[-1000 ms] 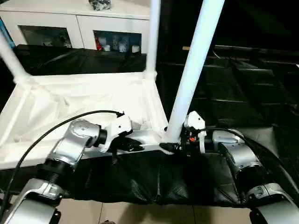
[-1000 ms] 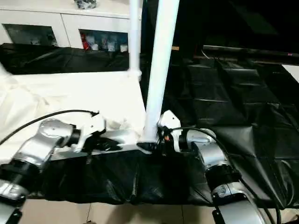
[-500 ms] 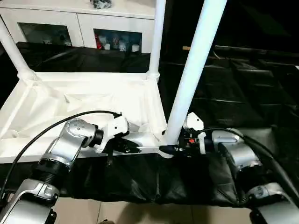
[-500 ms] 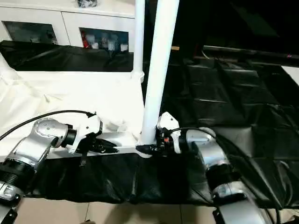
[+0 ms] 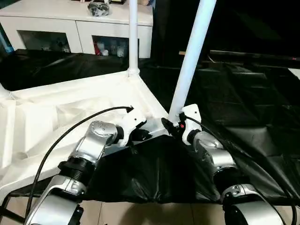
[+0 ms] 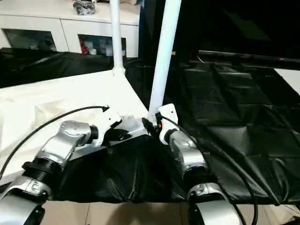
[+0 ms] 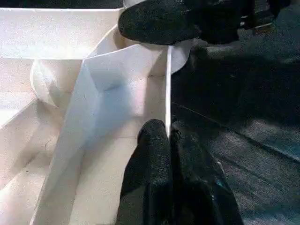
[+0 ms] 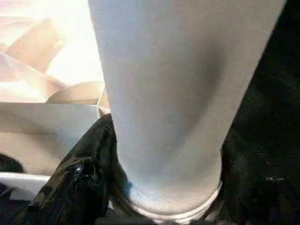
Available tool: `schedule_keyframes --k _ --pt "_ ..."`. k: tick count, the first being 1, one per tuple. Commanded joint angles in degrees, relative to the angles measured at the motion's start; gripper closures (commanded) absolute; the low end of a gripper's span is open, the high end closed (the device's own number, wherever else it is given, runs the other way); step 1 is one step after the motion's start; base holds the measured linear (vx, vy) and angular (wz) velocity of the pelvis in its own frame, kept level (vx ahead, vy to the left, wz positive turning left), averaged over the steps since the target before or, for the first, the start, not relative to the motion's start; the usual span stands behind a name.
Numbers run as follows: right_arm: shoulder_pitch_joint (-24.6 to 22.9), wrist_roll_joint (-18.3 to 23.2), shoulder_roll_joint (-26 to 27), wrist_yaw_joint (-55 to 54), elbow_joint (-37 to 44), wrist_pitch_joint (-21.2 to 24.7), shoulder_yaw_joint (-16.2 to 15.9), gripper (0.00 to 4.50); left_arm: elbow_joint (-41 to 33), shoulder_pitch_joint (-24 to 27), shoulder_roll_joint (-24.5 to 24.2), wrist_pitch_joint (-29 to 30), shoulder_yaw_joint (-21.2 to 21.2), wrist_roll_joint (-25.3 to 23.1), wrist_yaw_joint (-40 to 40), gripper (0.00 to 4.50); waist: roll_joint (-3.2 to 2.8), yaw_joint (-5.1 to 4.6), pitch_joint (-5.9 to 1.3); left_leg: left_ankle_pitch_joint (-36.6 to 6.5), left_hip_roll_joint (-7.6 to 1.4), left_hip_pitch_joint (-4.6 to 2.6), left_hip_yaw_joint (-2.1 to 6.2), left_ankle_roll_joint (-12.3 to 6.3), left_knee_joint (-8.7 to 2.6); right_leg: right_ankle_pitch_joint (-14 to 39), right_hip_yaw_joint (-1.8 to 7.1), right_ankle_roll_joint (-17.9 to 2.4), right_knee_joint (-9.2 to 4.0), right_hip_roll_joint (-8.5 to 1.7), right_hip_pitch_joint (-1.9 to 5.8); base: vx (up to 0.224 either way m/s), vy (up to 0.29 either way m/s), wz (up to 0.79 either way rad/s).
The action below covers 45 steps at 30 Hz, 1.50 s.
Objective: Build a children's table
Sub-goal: Rotate leg to tighten
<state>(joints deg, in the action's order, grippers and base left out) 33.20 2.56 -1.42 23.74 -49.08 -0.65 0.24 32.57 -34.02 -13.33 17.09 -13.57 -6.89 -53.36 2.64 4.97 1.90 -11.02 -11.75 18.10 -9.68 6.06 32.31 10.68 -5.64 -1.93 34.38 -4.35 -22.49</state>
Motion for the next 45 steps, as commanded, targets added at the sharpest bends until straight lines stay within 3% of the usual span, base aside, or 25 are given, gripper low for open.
schedule_keyframes --k 1,7,11,12,14,16,21,28,34,37,40,41,43,45 --pt "1.69 -0.56 4.88 3.87 -1.23 -0.27 -4.2 1.11 0.66 -0.26 5.79 -0.99 -4.33 1.36 -0.93 4.5 -0.18 0.04 -2.13 -16.31 -1.31 0.65 0.5 -1.8 -4.07 26.86 3.19 -4.45 -5.83 -4.4 1.87 0.0 0.0 0.0" --pt "1.02 0.7 -1.19 14.59 0.76 -1.76 -4.44 0.61 -0.98 0.76 1.88 -4.09 -2.57 3.05 -5.42 4.5 0.07 0.37 -2.43 -12.71 -1.38 0.96 0.1 -3.37 -3.85 20.02 3.4 -6.71 -5.08 -4.25 2.3 0.0 0.0 0.0" --pt "0.15 0.56 -5.85 23.6 2.76 -3.6 -6.21 0.61 -2.28 1.81 -1.75 -6.07 -1.62 5.0 -10.24 4.5 0.24 0.57 -2.99 -6.56 -1.33 1.78 -0.02 -5.32 -3.3 9.92 3.42 -9.37 -3.64 -4.17 3.06 0.0 0.0 0.0" --pt "-0.04 0.7 -6.54 25.56 3.09 -3.89 -6.65 0.61 -2.36 1.92 -2.29 -6.46 -1.43 5.19 -10.95 4.5 0.21 0.45 -3.13 -4.83 -1.32 1.89 -0.1 -6.04 -3.08 6.18 3.45 -10.53 -3.15 -4.02 3.0 0.0 0.0 0.0" --pt "-0.56 1.62 -8.4 31.2 4.35 -3.45 -7.59 0.61 -2.31 1.95 -3.94 -7.14 -1.22 5.38 -12.99 4.5 0.4 0.35 -3.01 -4.32 -1.26 1.97 -0.22 -7.04 -2.89 3.48 3.37 -11.82 -2.9 -3.88 2.99 0.0 0.0 0.0" --pt "-0.95 2.23 -10.22 36.47 5.47 -3.19 -8.51 0.61 -2.05 1.84 -5.57 -7.75 -1.16 5.35 -14.95 4.5 0.16 0.59 -2.84 -5.4 -1.45 1.86 -0.28 -7.42 -2.93 5.41 3.28 -11.7 -3.15 -3.97 2.91 0.0 0.0 0.0" --pt "-0.74 3.42 -12.34 45.08 6.14 -1.65 -9.24 0.97 -2.14 1.72 -8.13 -8.97 -1.46 5.73 -19.3 4.5 0.02 1.01 -2.54 -9.21 -1.93 1.59 -0.25 -5.12 -3.23 12.93 3.25 -10.31 -3.72 -4.05 2.58 0.0 0.0 0.0" --pt "-1.23 3.82 -13.84 50.51 7.52 0.62 -11.08 1.69 -2.34 1.86 -9.43 -9.8 -1.98 6.07 -21.64 4.5 0.59 1.46 -2.61 -7.28 -1.88 1.6 -0.32 -4.57 -3.05 9.88 3.41 -10.97 -3.22 -4.11 2.67 0.0 0.0 0.0" --pt "-2.5 4.45 -13.25 51.94 9.06 2.3 -11.27 1.77 -2.23 2.1 -9.68 -10.0 -2.14 6.52 -22.59 4.5 0.63 1.68 -2.58 -6.73 -1.84 1.65 -0.29 -4.55 -3.05 9.81 3.33 -10.68 -3.17 -4.07 2.73 0.0 0.0 0.0" --pt "-3.49 4.89 -12.47 50.32 9.87 3.01 -10.7 1.78 -1.93 2.23 -9.3 -9.97 -2.06 6.5 -21.98 4.5 0.61 1.68 -2.49 -7.69 -1.83 1.58 -0.26 -4.0 -3.14 11.89 3.36 -10.0 -3.49 -4.15 2.67 0.0 0.0 0.0" --pt "-4.25 4.79 -9.91 42.03 9.2 3.34 -8.31 1.78 -1.48 1.95 -7.6 -8.43 -1.52 5.91 -18.4 4.5 0.65 1.63 -2.42 -8.02 -1.78 1.52 -0.18 -3.57 -3.25 12.91 3.42 -9.58 -3.61 -4.24 2.61 0.0 0.0 0.0" --pt "-4.22 3.95 -7.58 34.19 7.63 2.91 -6.51 1.79 -1.22 1.53 -5.78 -6.91 -1.46 5.28 -15.31 4.5 0.73 1.39 -2.36 -8.24 -1.75 1.47 -0.15 -2.95 -3.34 13.92 3.48 -9.13 -3.73 -4.27 2.47 0.0 0.0 0.0" --pt "-3.95 3.33 -5.93 28.46 6.27 2.98 -5.3 1.8 -0.97 1.24 -3.95 -5.74 -1.45 4.8 -12.62 4.5 0.77 1.01 -2.3 -9.03 -1.61 1.52 0.13 -1.76 -3.56 17.67 3.33 -8.08 -4.08 -4.38 2.61 0.0 0.0 0.0" --pt "-3.85 3.55 -4.81 26.12 5.79 3.0 -4.64 1.8 -0.8 1.11 -2.66 -5.06 -1.55 4.55 -11.02 4.5 0.65 0.58 -2.11 -10.71 -1.58 1.2 0.07 -1.44 -3.62 20.36 3.43 -7.44 -4.61 -4.33 2.21 0.0 0.0 0.0"
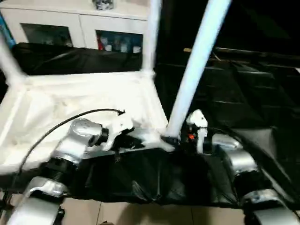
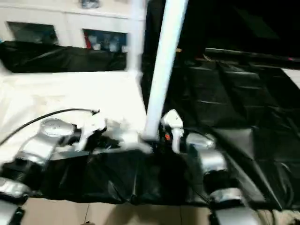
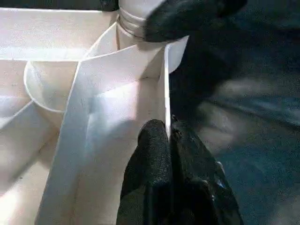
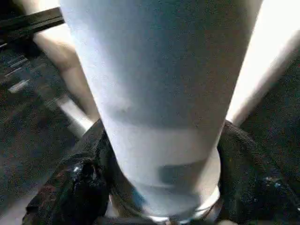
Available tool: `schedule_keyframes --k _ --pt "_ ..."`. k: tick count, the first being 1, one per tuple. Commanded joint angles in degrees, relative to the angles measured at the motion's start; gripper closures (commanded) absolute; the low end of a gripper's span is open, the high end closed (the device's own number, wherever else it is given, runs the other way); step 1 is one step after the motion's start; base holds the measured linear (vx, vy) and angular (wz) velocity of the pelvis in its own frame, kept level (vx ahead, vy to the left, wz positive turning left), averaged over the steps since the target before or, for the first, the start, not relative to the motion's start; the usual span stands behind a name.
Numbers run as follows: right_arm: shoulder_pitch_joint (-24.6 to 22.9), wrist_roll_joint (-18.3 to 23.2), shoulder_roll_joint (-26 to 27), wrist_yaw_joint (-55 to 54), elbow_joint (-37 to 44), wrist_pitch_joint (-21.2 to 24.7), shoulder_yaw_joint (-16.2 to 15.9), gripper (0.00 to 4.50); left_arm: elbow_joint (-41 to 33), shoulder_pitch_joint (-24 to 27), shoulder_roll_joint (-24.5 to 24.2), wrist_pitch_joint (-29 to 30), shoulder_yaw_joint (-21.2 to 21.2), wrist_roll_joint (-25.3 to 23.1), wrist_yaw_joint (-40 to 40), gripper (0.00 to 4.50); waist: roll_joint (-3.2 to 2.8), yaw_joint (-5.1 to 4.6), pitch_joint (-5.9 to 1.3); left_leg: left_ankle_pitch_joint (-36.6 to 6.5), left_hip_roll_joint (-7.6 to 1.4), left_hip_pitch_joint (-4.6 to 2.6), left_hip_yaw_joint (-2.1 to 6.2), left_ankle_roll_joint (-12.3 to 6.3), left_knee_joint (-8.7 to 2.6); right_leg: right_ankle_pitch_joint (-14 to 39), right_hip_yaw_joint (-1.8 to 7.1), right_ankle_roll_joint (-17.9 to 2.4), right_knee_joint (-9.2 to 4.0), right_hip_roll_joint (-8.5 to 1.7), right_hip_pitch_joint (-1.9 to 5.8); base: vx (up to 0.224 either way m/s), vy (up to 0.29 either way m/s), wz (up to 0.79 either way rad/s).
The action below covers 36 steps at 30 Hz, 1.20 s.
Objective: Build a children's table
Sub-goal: Rotate leg to tighten
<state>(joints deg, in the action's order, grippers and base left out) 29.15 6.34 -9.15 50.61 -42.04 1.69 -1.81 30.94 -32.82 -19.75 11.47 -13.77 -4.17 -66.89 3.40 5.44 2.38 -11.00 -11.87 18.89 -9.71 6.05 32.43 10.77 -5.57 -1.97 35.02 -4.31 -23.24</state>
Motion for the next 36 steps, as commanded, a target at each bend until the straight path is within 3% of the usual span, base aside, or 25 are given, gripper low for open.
schedule_keyframes --k 1,7,9,10,11,16,20,23,28,36 --pt "0.94 0.22 5.81 -7.02 -2.65 1.92 -0.96 1.8 1.26 -0.3 6.89 1.91 -1.87 1.02 6.23 4.5 -0.25 -0.01 -2.53 -11.63 -1.45 0.33 0.1 -1.47 -3.76 21.62 3.43 -7.13 -5.4 -4.4 2.86 0.0 0.0 0.0" --pt "2.61 -0.14 12.24 -17.99 -4.5 2.8 0.64 1.8 1.87 -0.33 13.05 3.79 -3.5 -0.62 12.61 4.5 -0.31 -0.35 -2.51 -13.49 -1.26 0.1 0.3 -1.31 -3.91 25.85 3.35 -5.27 -6.08 -4.46 2.77 0.0 0.0 0.0" --pt "2.83 -1.46 13.52 -20.36 -4.64 2.2 0.1 1.8 1.74 -0.04 14.04 3.97 -4.15 -1.34 13.84 4.5 -0.35 -0.29 -2.58 -12.97 -1.23 0.25 0.29 -1.83 -3.94 24.49 3.4 -4.99 -5.98 -4.39 2.79 0.0 0.0 0.0" --pt "3.13 -6.26 12.78 -24.21 -5.25 -1.12 -2.61 1.8 1.07 0.49 14.74 4.49 -4.37 -1.67 14.27 4.5 -0.4 -0.28 -2.62 -12.74 -1.21 0.31 0.28 -1.82 -3.92 24.19 3.4 -4.94 -5.93 -4.38 2.83 0.0 0.0 0.0" --pt "3.2 -5.81 12.71 -23.69 -5.32 -1.62 -2.27 1.45 0.81 0.68 14.84 4.65 -4.39 -1.73 14.32 4.5 -0.26 -0.33 -2.58 -12.61 -1.1 0.37 0.2 -1.74 -3.92 24.22 3.33 -4.79 -5.98 -4.3 2.81 0.0 0.0 0.0" --pt "2.34 -2.9 10.4 -15.97 -3.35 -2.29 -1.2 0.74 -0.26 1.34 12.33 2.99 -3.93 -1.34 11.81 4.5 -0.33 -0.28 -2.73 -12.53 -1.15 0.5 0.19 -3.05 -3.9 23.15 3.37 -4.76 -5.88 -4.24 2.9 0.0 0.0 0.0" --pt "0.92 -1.77 6.9 -7.48 -0.36 -2.45 -2.46 0.43 -1.65 1.98 9.42 2.08 -3.21 -0.6 8.43 4.5 -0.29 -0.15 -3.07 -9.44 -1.26 0.96 0.08 -4.6 -3.59 15.61 3.45 -7.07 -4.95 -4.14 3.44 0.0 0.0 0.0" --pt "-0.11 -1.1 3.35 0.16 2.31 -2.06 -3.98 0.43 -3.17 2.84 6.38 1.08 -2.95 0.54 3.9 4.5 -0.01 -0.14 -3.11 -8.04 -1.14 1.08 -0.07 -5.52 -3.42 13.41 3.45 -8.12 -4.74 -4.16 3.6 0.0 0.0 0.0" --pt "-1.0 0.7 -1.01 11.86 5.43 -0.47 -6.1 0.43 -3.74 3.15 3.0 -0.79 -2.3 1.51 -0.73 4.5 -0.28 -0.04 -2.89 -9.14 -1.53 0.69 -0.06 -5.65 -3.57 16.27 3.41 -8.05 -5.06 -4.2 3.13 0.0 0.0 0.0" --pt "-0.62 0.97 -4.35 21.16 6.28 1.68 -8.31 1.14 -4.36 2.69 -0.3 -2.03 -2.3 2.54 -5.82 4.5 -0.07 0.27 -2.93 -8.69 -1.64 0.87 -0.05 -4.94 -3.49 15.33 3.34 -8.63 -4.66 -4.19 3.34 0.0 0.0 0.0"
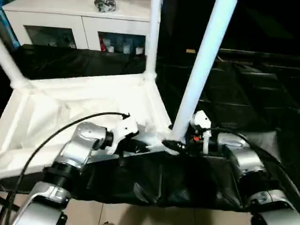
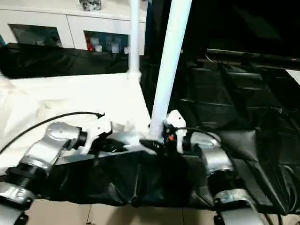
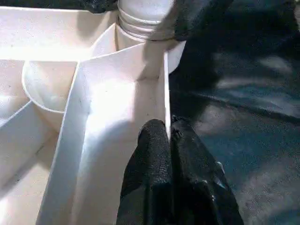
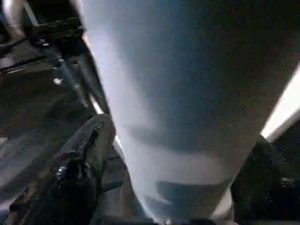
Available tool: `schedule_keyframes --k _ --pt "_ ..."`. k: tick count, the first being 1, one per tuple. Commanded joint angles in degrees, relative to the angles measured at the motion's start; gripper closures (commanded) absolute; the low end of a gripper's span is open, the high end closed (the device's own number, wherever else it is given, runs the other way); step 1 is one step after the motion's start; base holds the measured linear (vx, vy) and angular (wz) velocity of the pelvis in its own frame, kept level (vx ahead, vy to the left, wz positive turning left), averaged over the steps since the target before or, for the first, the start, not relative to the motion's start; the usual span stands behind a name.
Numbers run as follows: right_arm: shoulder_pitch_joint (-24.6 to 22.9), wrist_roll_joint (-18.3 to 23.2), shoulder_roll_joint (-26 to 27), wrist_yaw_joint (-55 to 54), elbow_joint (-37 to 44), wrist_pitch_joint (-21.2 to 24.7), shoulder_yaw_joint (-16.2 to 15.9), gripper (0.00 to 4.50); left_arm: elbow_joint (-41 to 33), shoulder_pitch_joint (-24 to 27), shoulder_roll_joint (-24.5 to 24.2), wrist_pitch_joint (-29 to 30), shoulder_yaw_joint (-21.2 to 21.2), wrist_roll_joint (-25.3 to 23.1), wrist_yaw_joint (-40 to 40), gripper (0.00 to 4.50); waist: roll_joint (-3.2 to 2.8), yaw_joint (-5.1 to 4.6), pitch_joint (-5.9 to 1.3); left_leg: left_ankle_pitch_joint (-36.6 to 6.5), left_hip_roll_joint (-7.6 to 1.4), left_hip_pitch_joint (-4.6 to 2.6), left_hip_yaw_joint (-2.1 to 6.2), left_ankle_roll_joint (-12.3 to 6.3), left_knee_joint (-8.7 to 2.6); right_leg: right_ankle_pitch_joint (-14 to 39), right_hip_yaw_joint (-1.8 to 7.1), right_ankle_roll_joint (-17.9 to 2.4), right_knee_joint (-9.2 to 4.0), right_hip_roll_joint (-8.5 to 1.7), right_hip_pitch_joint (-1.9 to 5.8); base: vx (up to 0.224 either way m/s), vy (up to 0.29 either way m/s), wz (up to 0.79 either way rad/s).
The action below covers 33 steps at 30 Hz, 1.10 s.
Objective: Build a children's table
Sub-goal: Rotate leg to tighten
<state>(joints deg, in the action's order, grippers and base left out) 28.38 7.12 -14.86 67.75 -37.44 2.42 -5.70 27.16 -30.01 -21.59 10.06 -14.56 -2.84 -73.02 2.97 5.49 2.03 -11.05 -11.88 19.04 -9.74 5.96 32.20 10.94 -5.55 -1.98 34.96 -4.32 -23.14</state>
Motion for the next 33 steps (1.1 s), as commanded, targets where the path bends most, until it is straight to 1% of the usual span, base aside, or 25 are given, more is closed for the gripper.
schedule_keyframes --k 1,2,5,7,8,11,12,16,19,20,22,23,25,26,27,28,29,30,31,32,33 --pt "0.14 0.08 1.0 4.96 1.74 1.05 -4.86 1.17 -0.5 -0.25 1.16 -0.74 -1.61 1.2 -0.15 4.5 0.43 0.22 -2.56 -8.54 -1.64 0.75 -0.04 -4.79 -3.26 15.06 3.34 -8.64 -4.58 -4.18 3.23 0.0 0.0 0.0" --pt "0.15 -0.01 0.74 5.67 1.77 1.1 -5.19 1.25 -0.4 -0.36 0.83 -0.87 -1.69 1.13 -0.54 4.5 0.35 0.32 -2.58 -8.46 -1.63 0.68 -0.05 -4.67 -3.25 15.1 3.34 -8.68 -4.59 -4.24 3.23 0.0 0.0 0.0" --pt "0.12 -0.08 0.32 7.06 1.94 1.5 -5.82 1.58 -0.09 -0.53 0.4 -1.26 -1.74 1.17 -1.35 4.5 0.39 0.49 -2.56 -8.24 -1.64 0.68 -0.08 -4.56 -3.22 14.34 3.34 -8.98 -4.51 -4.19 3.26 0.0 0.0 0.0" --pt "0.06 -0.01 0.16 7.65 2.12 1.74 -5.97 1.64 0.12 -0.6 0.27 -1.53 -1.77 1.25 -1.72 4.5 0.4 0.59 -2.56 -8.25 -1.65 0.63 -0.1 -4.44 -3.21 14.55 3.34 -8.87 -4.53 -4.2 3.25 0.0 0.0 0.0" --pt "-0.11 0.13 0.16 8.31 2.4 2.24 -6.14 1.86 0.35 -0.64 0.15 -1.76 -1.81 1.36 -2.08 4.5 0.32 0.7 -2.6 -7.96 -1.69 0.65 -0.08 -4.29 -3.22 14.15 3.35 -8.94 -4.43 -4.23 3.28 0.0 0.0 0.0" --pt "-0.33 0.23 0.27 8.75 2.69 2.64 -6.27 1.97 0.44 -0.6 0.02 -1.87 -1.84 1.45 -2.38 4.5 0.38 0.79 -2.56 -8.14 -1.68 0.59 -0.1 -4.12 -3.22 14.09 3.34 -9.04 -4.44 -4.2 3.24 0.0 0.0 0.0" --pt "-0.65 0.33 0.35 8.96 3.02 2.96 -6.45 1.97 0.47 -0.49 -0.07 -1.94 -1.89 1.56 -2.56 4.5 0.29 0.92 -2.6 -7.94 -1.68 0.57 -0.1 -4.05 -3.21 13.94 3.37 -9.05 -4.41 -4.21 3.27 0.0 0.0 0.0" --pt "-1.79 0.69 0.72 8.83 3.83 3.81 -6.64 2.0 0.32 -0.08 -0.13 -1.65 -2.05 1.74 -2.68 4.5 0.31 1.08 -2.63 -7.53 -1.66 0.62 -0.11 -4.02 -3.17 12.91 3.38 -8.92 -4.29 -4.16 3.36 0.0 0.0 0.0" --pt "-3.16 1.27 2.05 5.35 4.69 5.0 -5.54 2.0 0.67 -0.17 0.64 -0.54 -1.45 1.41 -0.29 4.5 0.35 1.08 -2.59 -7.75 -1.63 0.63 -0.1 -3.88 -3.21 13.3 3.36 -8.86 -4.37 -4.14 3.36 0.0 0.0 0.0" --pt "-3.16 1.27 2.05 5.35 4.69 5.0 -5.54 2.0 0.67 -0.17 0.64 -0.54 -1.45 1.41 -0.29 4.5 0.29 1.02 -2.54 -8.4 -1.64 0.56 -0.05 -3.57 -3.3 14.43 3.34 -8.62 -4.52 -4.2 3.29 0.0 0.0 0.0" --pt "-3.6 1.05 3.64 0.58 3.94 4.72 -4.02 2.0 1.28 -0.61 1.96 0.57 -1.0 1.02 2.37 4.5 0.26 1.01 -2.5 -9.02 -1.63 0.48 -0.02 -3.26 -3.36 15.66 3.35 -8.38 -4.68 -4.26 3.21 0.0 0.0 0.0" --pt "-3.53 0.14 5.3 -5.19 2.38 4.67 -2.62 2.01 2.24 -1.36 3.6 1.63 -0.88 0.28 5.4 4.5 0.43 0.73 -2.28 -10.54 -1.59 0.44 0.13 -2.35 -3.58 18.78 3.36 -7.53 -5.03 -4.35 3.05 0.0 0.0 0.0" --pt "-3.46 -1.15 7.6 -11.97 0.31 3.48 -1.36 2.01 3.75 -2.31 6.08 2.83 -0.92 -0.85 9.68 4.5 0.39 0.5 -2.11 -11.77 -1.55 0.28 0.23 -1.52 -3.77 21.7 3.31 -6.66 -5.39 -4.36 2.9 0.0 0.0 0.0" --pt "-3.11 -1.81 8.7 -15.51 -0.86 3.75 -0.79 2.01 4.45 -2.75 7.42 3.4 -0.95 -1.24 11.58 4.5 0.58 0.36 -1.99 -13.42 -1.38 -0.07 0.29 -0.94 -3.79 25.61 3.22 -5.42 -5.93 -4.41 2.71 0.0 0.0 0.0" --pt "-3.11 -1.81 8.7 -15.51 -0.86 3.75 -0.79 2.01 4.45 -2.75 7.42 3.4 -0.95 -1.24 11.58 4.5 0.51 0.29 -1.97 -14.05 -1.41 -0.19 0.38 -0.65 -3.8 27.01 3.2 -5.07 -5.93 -4.52 2.66 0.0 0.0 0.0" --pt "-2.88 -2.19 9.37 -17.67 -1.57 4.03 -0.44 2.01 4.88 -3.03 8.25 3.76 -0.97 -1.46 12.75 4.5 0.56 -0.05 -1.76 -16.63 -1.3 -0.32 0.53 -0.94 -3.84 31.68 3.07 -3.53 -6.67 -4.63 2.46 0.0 0.0 0.0" --pt "-2.45 -2.77 10.72 -21.17 -2.65 3.99 0.02 2.01 5.8 -3.58 9.8 4.04 -1.07 -1.95 15.05 4.5 0.57 -0.33 -1.49 -18.17 -1.13 -0.57 0.58 -1.08 -3.85 34.81 2.92 -2.36 -7.26 -4.59 2.11 0.0 0.0 0.0" --pt "-1.36 -3.35 12.76 -26.61 -4.39 5.08 0.69 2.01 6.64 -4.06 11.67 4.51 -1.5 -2.53 17.23 4.5 0.28 -0.35 -1.62 -18.45 -1.05 -0.79 0.71 -0.91 -3.82 35.59 2.84 -2.03 -7.39 -4.7 2.13 0.0 0.0 0.0" --pt "-0.48 -3.81 14.31 -30.08 -5.58 5.76 0.89 2.01 7.25 -4.38 12.96 4.65 -1.93 -3.14 18.89 4.5 0.25 -0.59 -1.4 -19.51 -1.07 -1.0 0.71 -0.75 -3.83 36.8 2.78 -1.76 -7.66 -4.6 1.78 0.0 0.0 0.0" --pt "0.69 -4.69 15.98 -34.11 -7.09 6.06 0.8 2.01 7.88 -4.67 14.34 4.93 -2.5 -3.78 20.4 4.5 0.34 -0.77 -1.6 -20.03 -0.97 -1.0 0.94 -0.52 -3.8 37.83 2.56 -1.23 -7.75 -4.68 2.02 0.0 0.0 0.0" --pt "1.57 -5.61 16.72 -36.02 -8.06 6.26 0.38 2.01 8.02 -4.71 15.0 5.09 -2.86 -4.07 20.87 4.5 0.09 -0.85 -1.72 -19.85 -1.06 -0.98 1.01 -0.44 -3.92 37.04 2.48 -1.33 -7.73 -4.73 2.11 0.0 0.0 0.0"
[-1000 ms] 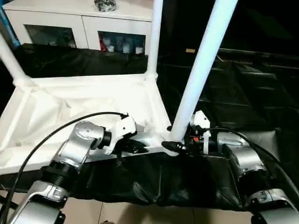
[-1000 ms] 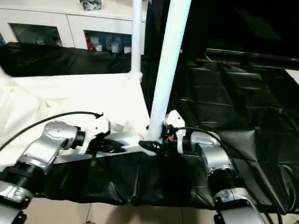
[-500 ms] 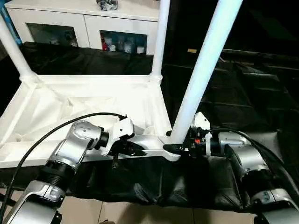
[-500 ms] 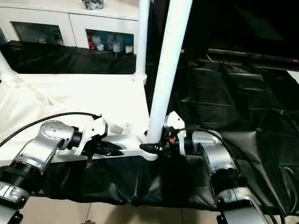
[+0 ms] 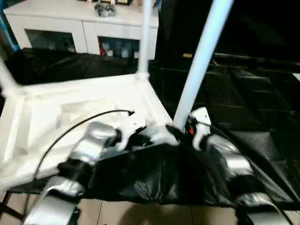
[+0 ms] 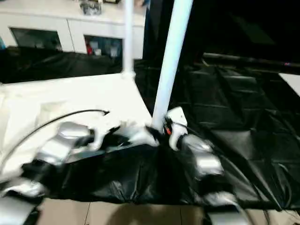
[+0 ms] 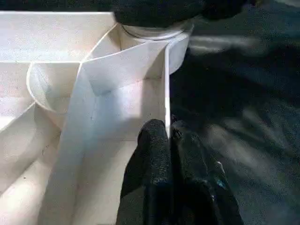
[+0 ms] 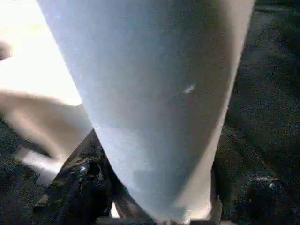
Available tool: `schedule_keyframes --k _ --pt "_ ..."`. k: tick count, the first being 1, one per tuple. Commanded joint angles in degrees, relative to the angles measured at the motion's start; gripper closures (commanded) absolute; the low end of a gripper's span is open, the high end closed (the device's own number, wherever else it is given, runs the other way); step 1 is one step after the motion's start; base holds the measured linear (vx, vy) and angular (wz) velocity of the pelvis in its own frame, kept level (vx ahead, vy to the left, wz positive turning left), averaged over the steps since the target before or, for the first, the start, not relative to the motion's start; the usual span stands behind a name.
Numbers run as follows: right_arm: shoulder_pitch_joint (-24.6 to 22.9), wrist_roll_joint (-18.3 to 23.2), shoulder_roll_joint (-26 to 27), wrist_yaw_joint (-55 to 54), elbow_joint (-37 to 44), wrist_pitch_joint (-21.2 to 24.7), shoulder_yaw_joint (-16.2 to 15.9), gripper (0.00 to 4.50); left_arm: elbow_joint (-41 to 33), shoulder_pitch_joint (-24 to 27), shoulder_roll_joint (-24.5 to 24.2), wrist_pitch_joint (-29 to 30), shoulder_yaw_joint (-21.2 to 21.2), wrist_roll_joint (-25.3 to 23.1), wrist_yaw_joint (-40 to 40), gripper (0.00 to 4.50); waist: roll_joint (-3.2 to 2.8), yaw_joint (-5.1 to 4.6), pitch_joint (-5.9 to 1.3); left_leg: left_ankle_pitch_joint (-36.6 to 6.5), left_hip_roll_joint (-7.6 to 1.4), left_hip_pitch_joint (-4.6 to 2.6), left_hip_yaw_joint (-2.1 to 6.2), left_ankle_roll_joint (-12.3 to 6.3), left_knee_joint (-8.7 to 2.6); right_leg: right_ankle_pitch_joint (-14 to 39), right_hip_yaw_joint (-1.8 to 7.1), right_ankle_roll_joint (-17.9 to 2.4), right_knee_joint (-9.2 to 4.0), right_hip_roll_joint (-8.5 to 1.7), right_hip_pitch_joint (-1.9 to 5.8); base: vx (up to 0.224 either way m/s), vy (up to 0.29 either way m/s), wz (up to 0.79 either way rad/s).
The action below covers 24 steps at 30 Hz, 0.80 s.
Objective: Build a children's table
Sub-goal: Rotate leg to tighten
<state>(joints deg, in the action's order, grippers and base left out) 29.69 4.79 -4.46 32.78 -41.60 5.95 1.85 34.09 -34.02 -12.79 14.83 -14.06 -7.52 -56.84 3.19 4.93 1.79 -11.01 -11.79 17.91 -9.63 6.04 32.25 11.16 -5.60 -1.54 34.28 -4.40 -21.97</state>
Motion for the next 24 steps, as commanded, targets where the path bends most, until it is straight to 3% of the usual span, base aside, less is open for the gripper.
schedule_keyframes --k 1,3,4,5,9,11,16,17,24 --pt "1.0 -4.16 6.68 -2.36 -4.67 2.22 -7.58 2.01 1.06 -0.67 6.67 0.45 -3.63 0.42 4.95 4.5 -0.05 -0.36 -1.51 -19.67 -1.19 0.32 0.97 -0.59 -4.11 36.23 2.43 -1.76 -7.08 -4.66 1.13 0.0 0.0 0.0" --pt "2.8 -5.67 7.44 -5.2 -6.55 0.19 -7.67 2.01 0.76 -0.52 7.75 0.79 -4.05 0.04 5.24 4.5 -0.26 -0.43 -1.68 -19.7 -1.33 0.7 0.97 -0.84 -4.34 33.56 2.51 -1.99 -6.9 -4.68 1.3 0.0 0.0 0.0" --pt "3.21 -4.44 7.81 -4.87 -6.86 -0.01 -6.36 2.01 0.49 -0.38 7.97 0.99 -3.95 0.03 5.27 4.5 -0.42 -0.49 -1.68 -19.87 -1.35 0.42 0.91 -0.82 -4.32 33.22 2.64 -2.27 -6.88 -4.64 1.0 0.0 0.0 0.0" --pt "3.38 -3.82 7.83 -4.58 -6.86 -0.33 -5.63 1.46 0.13 -0.19 7.95 1.1 -3.87 0.07 5.12 4.5 -0.5 -0.47 -1.73 -20.24 -1.28 0.29 0.82 -1.19 -4.3 32.57 2.73 -2.74 -6.92 -4.59 1.0 0.0 0.0 0.0" --pt "2.41 -1.91 5.55 1.36 -4.57 -1.36 -5.04 1.33 -0.94 0.4 6.12 0.61 -3.15 0.78 3.45 4.5 -0.4 -0.2 -2.03 -18.35 -1.56 0.71 0.6 -2.18 -4.49 26.46 3.1 -4.36 -6.26 -4.5 1.43 0.0 0.0 0.0" --pt "1.03 -1.69 2.6 7.63 -2.39 -2.59 -6.48 0.89 -1.37 0.65 4.14 -1.0 -2.49 1.6 0.79 4.5 -0.31 0.0 -2.11 -16.82 -1.58 0.84 0.39 -2.72 -4.4 23.55 3.26 -5.37 -5.92 -4.41 1.64 0.0 0.0 0.0" --pt "-0.35 -0.33 -1.97 17.63 0.42 -3.37 -7.88 0.89 -3.72 1.88 0.5 -2.73 -1.75 4.02 -5.57 4.5 -0.14 0.42 -2.32 -12.42 -1.52 1.13 0.01 -4.24 -3.97 17.96 3.55 -7.99 -5.03 -4.44 1.98 0.0 0.0 0.0" --pt "-0.66 0.25 -2.85 20.19 1.19 -3.19 -8.16 0.89 -4.07 2.01 -0.24 -2.84 -1.69 4.34 -6.75 4.5 -0.06 0.56 -2.56 -9.64 -1.48 1.54 -0.05 -5.04 -3.77 14.4 3.59 -8.52 -4.54 -4.39 2.53 0.0 0.0 0.0" --pt "-1.54 1.67 -7.23 30.19 4.22 -2.06 -9.69 1.32 -4.27 1.83 -3.72 -4.87 -1.65 4.88 -12.08 4.5 -0.43 0.73 -2.75 -6.19 -1.78 1.45 -0.17 -6.01 -3.48 6.46 3.38 -11.66 -3.46 -3.94 2.33 0.0 0.0 0.0"
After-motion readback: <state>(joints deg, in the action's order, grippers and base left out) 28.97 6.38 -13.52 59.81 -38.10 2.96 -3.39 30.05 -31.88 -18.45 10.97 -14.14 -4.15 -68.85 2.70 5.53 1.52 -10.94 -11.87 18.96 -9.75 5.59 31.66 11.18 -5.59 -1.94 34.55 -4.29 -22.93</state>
